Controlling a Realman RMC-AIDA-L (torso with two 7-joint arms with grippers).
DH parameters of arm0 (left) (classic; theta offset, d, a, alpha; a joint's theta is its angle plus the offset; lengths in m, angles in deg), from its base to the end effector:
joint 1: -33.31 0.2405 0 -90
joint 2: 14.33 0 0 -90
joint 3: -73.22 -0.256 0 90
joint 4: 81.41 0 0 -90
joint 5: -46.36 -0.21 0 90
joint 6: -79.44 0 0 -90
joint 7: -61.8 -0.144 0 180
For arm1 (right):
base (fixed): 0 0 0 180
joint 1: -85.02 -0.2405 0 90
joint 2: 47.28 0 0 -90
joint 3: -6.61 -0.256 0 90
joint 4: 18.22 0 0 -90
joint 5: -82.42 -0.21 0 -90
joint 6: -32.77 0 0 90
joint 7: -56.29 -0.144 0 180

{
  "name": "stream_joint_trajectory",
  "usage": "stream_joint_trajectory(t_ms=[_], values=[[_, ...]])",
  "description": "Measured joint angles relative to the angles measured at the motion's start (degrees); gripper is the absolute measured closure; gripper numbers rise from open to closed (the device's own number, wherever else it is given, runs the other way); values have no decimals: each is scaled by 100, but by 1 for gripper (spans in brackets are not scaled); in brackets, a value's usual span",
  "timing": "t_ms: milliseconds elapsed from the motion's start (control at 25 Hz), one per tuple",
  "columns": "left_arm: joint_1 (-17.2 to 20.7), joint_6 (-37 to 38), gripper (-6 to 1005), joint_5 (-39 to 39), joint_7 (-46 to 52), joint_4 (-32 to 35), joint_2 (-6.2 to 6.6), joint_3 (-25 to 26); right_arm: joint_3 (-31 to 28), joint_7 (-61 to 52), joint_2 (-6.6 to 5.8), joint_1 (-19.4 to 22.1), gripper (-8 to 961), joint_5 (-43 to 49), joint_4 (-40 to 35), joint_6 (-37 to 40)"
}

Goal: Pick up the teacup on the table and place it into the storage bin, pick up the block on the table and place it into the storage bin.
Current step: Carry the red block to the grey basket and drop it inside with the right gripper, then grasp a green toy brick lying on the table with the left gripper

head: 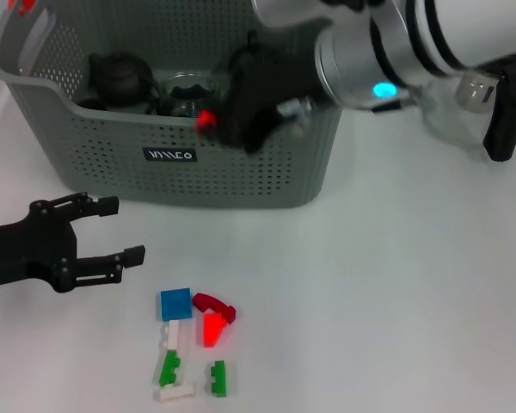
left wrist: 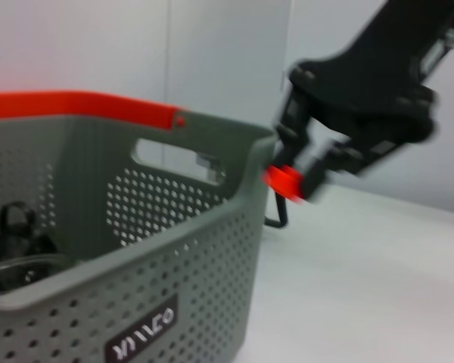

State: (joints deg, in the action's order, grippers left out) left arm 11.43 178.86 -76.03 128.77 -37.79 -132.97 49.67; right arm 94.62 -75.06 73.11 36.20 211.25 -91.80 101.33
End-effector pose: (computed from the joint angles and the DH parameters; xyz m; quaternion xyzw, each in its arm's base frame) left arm -0.3179 0.2778 0.0450 -0.9340 -0.1789 -0.2321 0.2044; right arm 0.0269 0.3826 -0.0505 -0.9875 0.0477 0.0179 0.1489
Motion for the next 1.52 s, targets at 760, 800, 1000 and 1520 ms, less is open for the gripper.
stream_joint_trajectory(t_ms=[760,800,1000,1520], values=[[-41,218,138,176,138,-115,8,553,-245,73,0,-767,519,-2,1901,-2164],[-44,218,138,187,161,-123,13,554,-266,75,0,-698,481,-74,1814,-2165],[-46,218,138,195,263,-119,14,555,-288,377,-6,205,264,-690,592,-1720],[-48,254,137,210,458,-57,26,497,-752,3054,-16,2693,13,-3139,-566,655]])
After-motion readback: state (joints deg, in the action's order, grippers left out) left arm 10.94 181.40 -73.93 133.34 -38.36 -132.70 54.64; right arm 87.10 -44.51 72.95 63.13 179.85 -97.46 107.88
